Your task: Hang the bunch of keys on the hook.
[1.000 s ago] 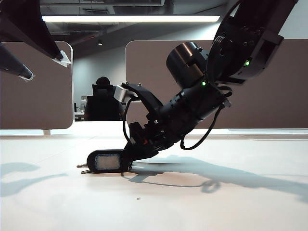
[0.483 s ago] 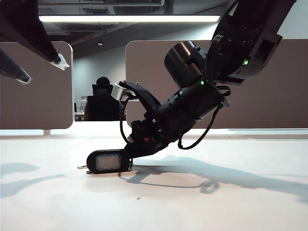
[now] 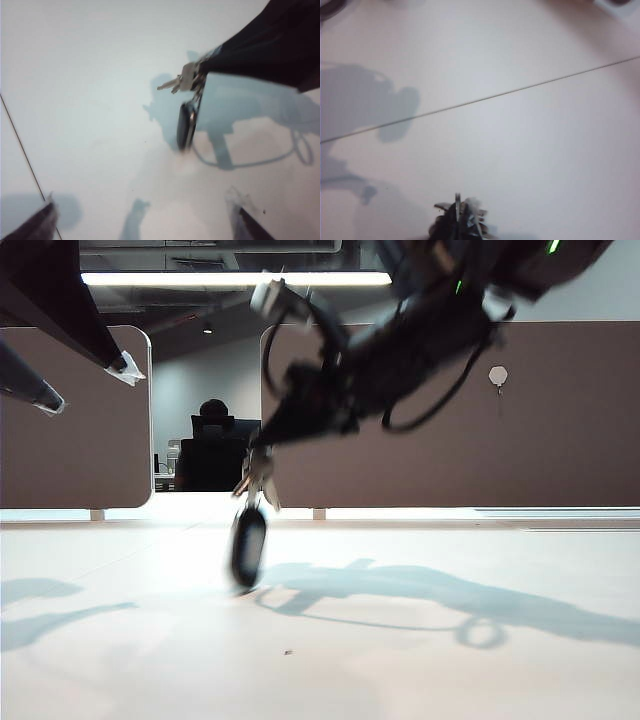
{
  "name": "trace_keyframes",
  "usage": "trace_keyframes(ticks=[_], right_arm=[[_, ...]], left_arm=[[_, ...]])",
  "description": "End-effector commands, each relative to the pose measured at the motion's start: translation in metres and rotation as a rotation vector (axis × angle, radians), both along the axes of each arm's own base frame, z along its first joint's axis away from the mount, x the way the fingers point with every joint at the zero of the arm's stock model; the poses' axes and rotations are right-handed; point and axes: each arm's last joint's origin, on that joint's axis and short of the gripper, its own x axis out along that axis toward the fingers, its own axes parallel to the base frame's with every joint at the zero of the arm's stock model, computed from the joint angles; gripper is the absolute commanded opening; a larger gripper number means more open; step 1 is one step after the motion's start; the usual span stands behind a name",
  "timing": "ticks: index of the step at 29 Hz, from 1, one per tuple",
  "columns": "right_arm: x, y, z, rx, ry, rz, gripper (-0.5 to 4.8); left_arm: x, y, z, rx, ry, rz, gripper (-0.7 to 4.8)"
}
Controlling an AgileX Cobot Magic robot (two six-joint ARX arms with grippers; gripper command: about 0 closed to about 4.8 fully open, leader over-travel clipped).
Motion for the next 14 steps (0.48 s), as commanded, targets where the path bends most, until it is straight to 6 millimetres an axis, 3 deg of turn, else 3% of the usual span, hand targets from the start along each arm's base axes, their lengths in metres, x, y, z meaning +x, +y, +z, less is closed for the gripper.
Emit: trace_keyframes(ticks=[1,8,14], right_arm=[[-0.008,-0.008,0.029,0.059,-0.044,-0.018,-0.05],[-0.014,-0.044,0.087,0.203,-0.116,-0.200,-0.05],[0.016,-0.090,0.139,0.269,-0.194,-0.363,-0.05]], left_arm=[[0.003,-0.001,0.007,-0.027,-0.059,-0.008,4.79],[0.012,-0.005,0.027,-0.180,-0.230,-0.028,4.79],[0.017,-0.009,0.050,-0.283,-0.438,-0.071,4.79]])
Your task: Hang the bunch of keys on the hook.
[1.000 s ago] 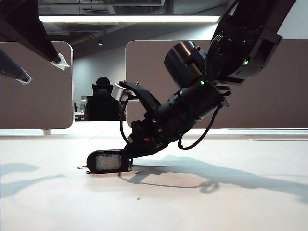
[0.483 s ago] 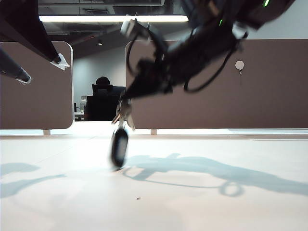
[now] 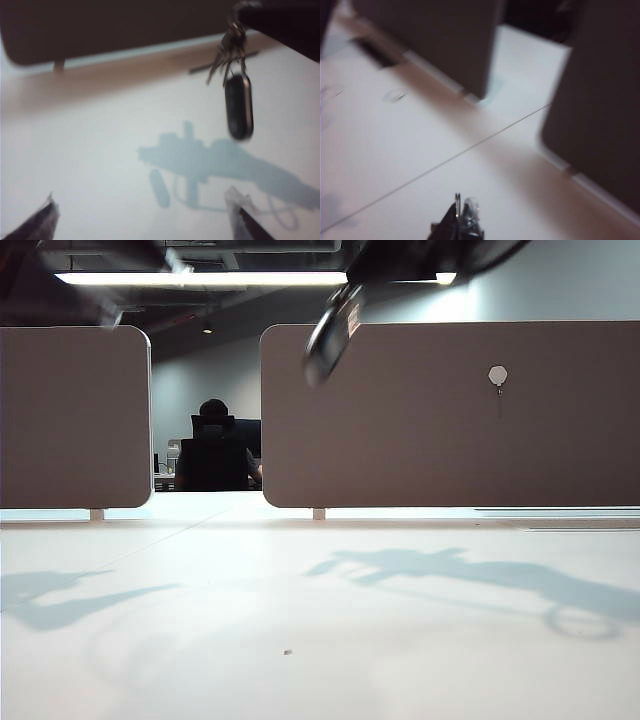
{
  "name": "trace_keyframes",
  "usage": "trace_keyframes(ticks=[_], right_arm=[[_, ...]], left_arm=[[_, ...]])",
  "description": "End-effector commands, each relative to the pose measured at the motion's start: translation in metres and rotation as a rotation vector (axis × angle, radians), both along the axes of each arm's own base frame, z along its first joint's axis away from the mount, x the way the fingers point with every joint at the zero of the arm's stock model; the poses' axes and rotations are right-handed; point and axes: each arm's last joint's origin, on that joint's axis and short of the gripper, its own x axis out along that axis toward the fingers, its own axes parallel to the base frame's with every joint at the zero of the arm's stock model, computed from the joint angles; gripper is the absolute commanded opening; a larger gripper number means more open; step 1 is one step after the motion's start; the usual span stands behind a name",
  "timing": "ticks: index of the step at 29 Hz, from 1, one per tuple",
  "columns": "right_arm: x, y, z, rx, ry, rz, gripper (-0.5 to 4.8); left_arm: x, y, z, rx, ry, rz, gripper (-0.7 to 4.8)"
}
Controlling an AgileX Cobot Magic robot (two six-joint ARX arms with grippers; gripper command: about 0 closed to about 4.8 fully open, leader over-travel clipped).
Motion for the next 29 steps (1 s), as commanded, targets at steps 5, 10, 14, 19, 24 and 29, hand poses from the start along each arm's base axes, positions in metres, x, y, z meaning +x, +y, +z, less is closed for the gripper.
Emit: trace_keyframes(ticks=[5,10,14,19,24,29], right_arm=[[0.057,-0.064,0.050,0.062,-0.090,-0.142,-0.05],[0.102,-0.112,0.056,0.100,-0.087,-0.280,-0.06],[0.140,-0.138,0.049,0.124,-0.066,-0.349,-0.05],[0.189,-0.157,0.026,0.114,-0.053,-0.391,-0.05],[0.236,-0.173,-0.006,0.107,-0.024,-0.446,-0.05],[0.260,-0.183,-0.022,0.106,-0.058,-0.497,-0.05]], left_arm=[[0.016,-0.011,0.037,-0.128,-0.164,0.023,4.79],[0.040,-0.031,0.061,-0.111,-0.194,-0.009,4.79],[0.066,-0.045,0.067,-0.062,-0.199,-0.034,4.79],[0.093,-0.055,0.061,-0.044,-0.164,-0.008,4.79],[0.111,-0.062,0.047,-0.031,-0.137,0.010,4.79],[0.117,-0.064,0.036,-0.008,-0.088,0.017,4.79]])
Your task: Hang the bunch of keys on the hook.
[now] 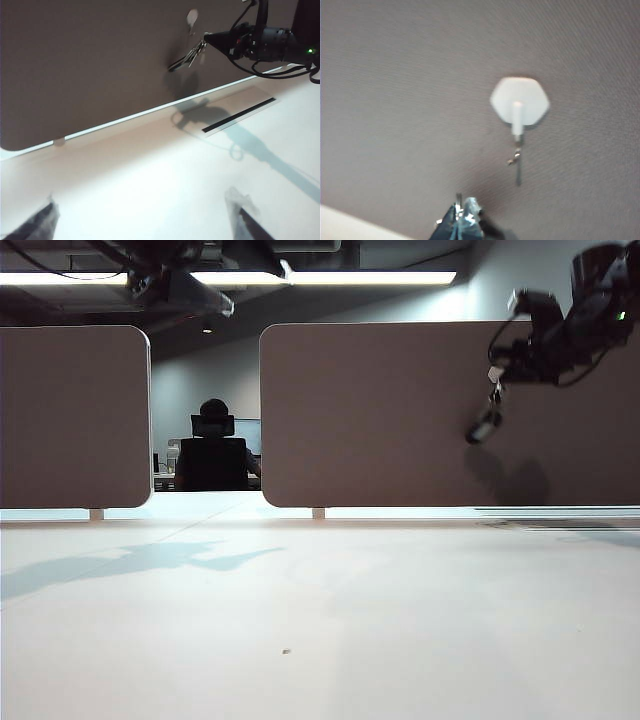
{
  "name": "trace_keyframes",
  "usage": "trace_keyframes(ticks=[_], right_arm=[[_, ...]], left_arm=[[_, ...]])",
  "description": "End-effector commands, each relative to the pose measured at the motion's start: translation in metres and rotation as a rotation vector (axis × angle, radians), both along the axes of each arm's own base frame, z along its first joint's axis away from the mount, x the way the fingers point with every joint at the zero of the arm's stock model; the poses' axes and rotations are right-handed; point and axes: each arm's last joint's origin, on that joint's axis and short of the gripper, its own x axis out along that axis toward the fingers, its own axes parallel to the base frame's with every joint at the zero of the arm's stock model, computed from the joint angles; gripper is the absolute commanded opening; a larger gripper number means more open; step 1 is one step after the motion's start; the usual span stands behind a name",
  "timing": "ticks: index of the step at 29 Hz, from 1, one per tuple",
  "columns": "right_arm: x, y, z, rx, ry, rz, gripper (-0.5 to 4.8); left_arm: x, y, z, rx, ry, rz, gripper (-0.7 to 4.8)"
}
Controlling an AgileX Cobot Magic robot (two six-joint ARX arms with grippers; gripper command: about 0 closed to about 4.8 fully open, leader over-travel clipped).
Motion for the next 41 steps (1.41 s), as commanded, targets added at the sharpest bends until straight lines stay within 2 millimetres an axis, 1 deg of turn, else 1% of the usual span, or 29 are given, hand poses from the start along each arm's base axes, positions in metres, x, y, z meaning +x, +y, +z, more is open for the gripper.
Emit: trace_keyframes(ticks=[1,11,16,20,30,32,41], right_arm=[[0.007,-0.003,0.013,-0.011,-0.096,-0.004,-0.05],[0.025,-0.009,0.003,-0.015,-0.139,-0.012,-0.05],[0.032,-0.010,-0.007,-0.016,-0.151,-0.026,-0.05],[0.033,-0.015,-0.012,-0.019,-0.152,-0.063,-0.05],[0.032,-0.032,-0.011,-0.010,-0.159,-0.097,-0.05],[0.032,-0.038,-0.014,-0.010,-0.146,-0.107,-0.05],[0.039,-0.042,-0.037,-0.009,-0.110,-0.116,-0.05]], left_arm=[[0.001,-0.001,0.000,0.006,-0.003,0.015,4.79],[0.004,-0.001,0.001,0.000,-0.031,0.041,4.79],[0.004,-0.001,0.001,0.000,-0.032,0.042,4.79],[0.004,-0.001,0.001,0.002,-0.032,0.056,4.79],[0.004,-0.001,0.000,0.005,-0.024,0.056,4.79],[0.004,-0.001,0.000,0.005,-0.023,0.056,4.79],[0.004,-0.001,-0.002,0.011,-0.010,0.056,4.79]])
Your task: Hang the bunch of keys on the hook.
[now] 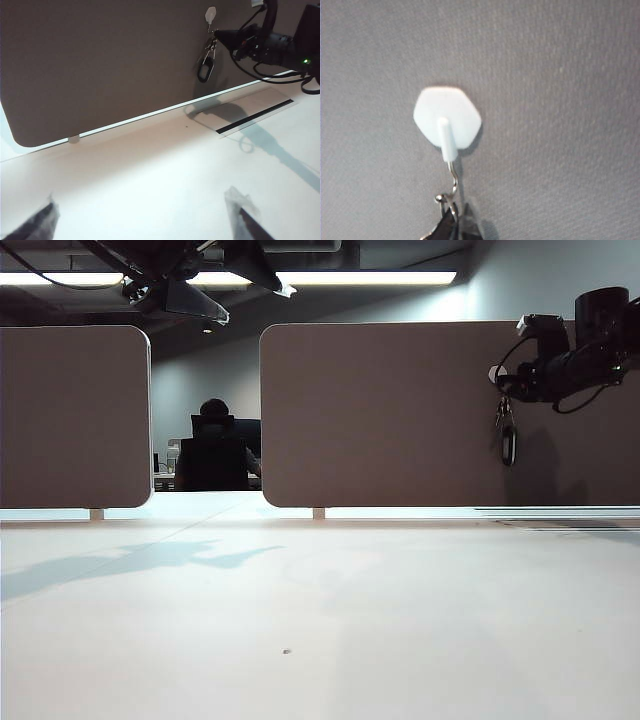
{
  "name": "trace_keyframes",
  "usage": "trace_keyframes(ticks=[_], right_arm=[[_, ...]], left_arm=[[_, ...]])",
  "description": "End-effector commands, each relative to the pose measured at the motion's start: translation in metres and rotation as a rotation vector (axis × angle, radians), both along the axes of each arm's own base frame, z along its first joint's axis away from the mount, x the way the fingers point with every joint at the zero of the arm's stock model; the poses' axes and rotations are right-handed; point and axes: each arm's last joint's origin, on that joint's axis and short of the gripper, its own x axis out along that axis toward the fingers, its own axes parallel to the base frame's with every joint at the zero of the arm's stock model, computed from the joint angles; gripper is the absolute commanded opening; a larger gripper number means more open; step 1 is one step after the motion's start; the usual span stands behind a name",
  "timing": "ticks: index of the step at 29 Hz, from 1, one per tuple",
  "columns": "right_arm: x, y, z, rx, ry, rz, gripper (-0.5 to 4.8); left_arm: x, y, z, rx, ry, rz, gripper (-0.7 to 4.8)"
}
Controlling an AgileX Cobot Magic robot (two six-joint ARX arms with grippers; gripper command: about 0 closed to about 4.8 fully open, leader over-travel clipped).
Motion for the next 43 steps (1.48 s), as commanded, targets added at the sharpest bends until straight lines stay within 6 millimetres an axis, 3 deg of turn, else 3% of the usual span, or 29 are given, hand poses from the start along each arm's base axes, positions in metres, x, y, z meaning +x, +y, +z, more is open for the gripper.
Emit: trace_keyframes(ticks=[1,9,10,13,14,22,24,27,28,32,35,37,38,43], right_arm=[[0.002,-0.013,-0.009,0.003,0.015,-0.063,-0.05],[0.006,-0.010,-0.020,0.000,-0.004,-0.073,0.06],[0.006,-0.010,-0.020,0.000,-0.004,-0.073,0.33],[0.006,-0.010,-0.017,-0.002,-0.027,-0.073,2.07],[0.006,-0.010,-0.016,-0.003,-0.034,-0.073,2.22],[0.002,-0.007,-0.001,-0.004,-0.050,-0.059,2.19],[-0.003,-0.005,0.010,0.000,-0.008,-0.056,1.87],[-0.014,-0.002,0.027,-0.003,0.079,-0.054,0.19],[-0.019,-0.001,0.033,-0.002,0.114,-0.053,-0.02],[-0.038,0.005,0.057,0.010,0.223,-0.046,-0.03],[-0.052,0.011,0.070,0.004,0.301,-0.035,-0.03],[-0.060,0.023,0.079,-0.029,0.335,-0.016,-0.04],[-0.064,0.025,0.083,-0.032,0.340,-0.013,-0.04],[-0.092,0.046,0.127,-0.041,0.292,0.022,-0.04]], left_arm=[[0.000,0.000,0.002,0.003,-0.004,0.001,4.79],[-0.001,0.000,-0.001,0.014,0.019,0.004,4.79],[-0.001,0.000,-0.001,0.014,0.020,0.005,4.79],[-0.001,0.000,-0.001,0.015,0.023,0.004,4.79],[-0.001,0.000,-0.001,0.016,0.024,0.004,4.79],[-0.001,0.000,-0.003,0.022,0.040,0.004,4.79],[-0.002,0.000,-0.003,0.023,0.044,0.003,4.79],[-0.004,0.001,0.001,0.014,0.030,-0.003,4.79],[-0.006,0.002,0.004,0.000,0.027,-0.011,4.79],[-0.016,0.003,0.017,-0.062,0.026,-0.087,4.79],[-0.026,0.005,0.026,-0.110,0.041,-0.140,2.72],[-0.034,0.008,0.032,-0.120,0.045,-0.169,0.57],[-0.038,0.009,0.035,-0.121,0.045,-0.183,-0.19],[-0.070,0.014,0.056,-0.104,-0.003,-0.184,-0.06]])
